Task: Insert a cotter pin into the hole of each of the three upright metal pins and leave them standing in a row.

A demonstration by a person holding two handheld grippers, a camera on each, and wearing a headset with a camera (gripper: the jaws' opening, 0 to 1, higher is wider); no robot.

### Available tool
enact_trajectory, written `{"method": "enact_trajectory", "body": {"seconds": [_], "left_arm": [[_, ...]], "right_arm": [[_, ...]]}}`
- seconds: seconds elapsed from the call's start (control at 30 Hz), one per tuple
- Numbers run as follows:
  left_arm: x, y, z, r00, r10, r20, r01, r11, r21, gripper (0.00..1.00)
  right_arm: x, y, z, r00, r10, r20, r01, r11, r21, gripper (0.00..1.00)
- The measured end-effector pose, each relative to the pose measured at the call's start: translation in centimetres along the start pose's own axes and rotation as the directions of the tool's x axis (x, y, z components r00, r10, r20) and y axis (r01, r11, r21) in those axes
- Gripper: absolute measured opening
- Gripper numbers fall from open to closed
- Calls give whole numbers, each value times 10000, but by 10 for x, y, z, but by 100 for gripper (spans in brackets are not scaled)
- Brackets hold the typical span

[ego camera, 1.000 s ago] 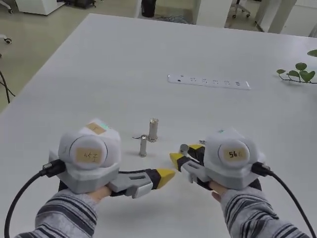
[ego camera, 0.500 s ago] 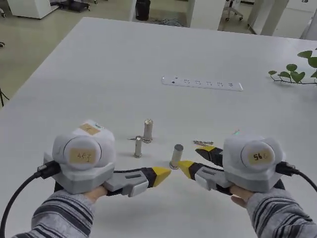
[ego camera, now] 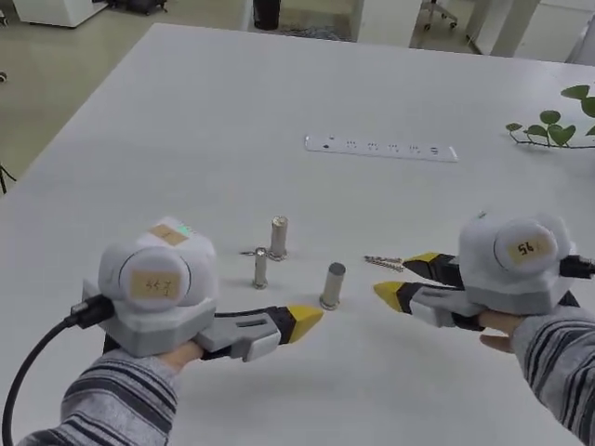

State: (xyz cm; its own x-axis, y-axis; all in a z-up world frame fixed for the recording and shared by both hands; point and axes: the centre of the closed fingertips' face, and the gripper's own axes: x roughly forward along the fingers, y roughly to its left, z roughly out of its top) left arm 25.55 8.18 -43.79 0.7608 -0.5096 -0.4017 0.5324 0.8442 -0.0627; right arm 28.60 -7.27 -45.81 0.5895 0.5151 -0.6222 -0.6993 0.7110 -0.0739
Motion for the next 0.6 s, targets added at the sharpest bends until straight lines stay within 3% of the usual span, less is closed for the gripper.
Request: {"method": "enact_trajectory", "body": {"seconds": [0.27, 0.43, 0.6], "left_arm": [[0, -1, 0, 10000, -42, 23, 42, 10000, -55, 96], [0, -3, 0, 10000, -74, -10, 74, 10000, -9, 96], [0, -3, 1, 10000, -74, -2, 74, 10000, 38, 95]], "right_arm": [[9, -15, -5, 9976, 204, -663, -209, 9997, -82, 27], [17, -25, -11, 9909, 327, -1308, -378, 9986, -368, 27], [22, -30, -14, 9858, 448, -1619, -533, 9974, -485, 25]]}}
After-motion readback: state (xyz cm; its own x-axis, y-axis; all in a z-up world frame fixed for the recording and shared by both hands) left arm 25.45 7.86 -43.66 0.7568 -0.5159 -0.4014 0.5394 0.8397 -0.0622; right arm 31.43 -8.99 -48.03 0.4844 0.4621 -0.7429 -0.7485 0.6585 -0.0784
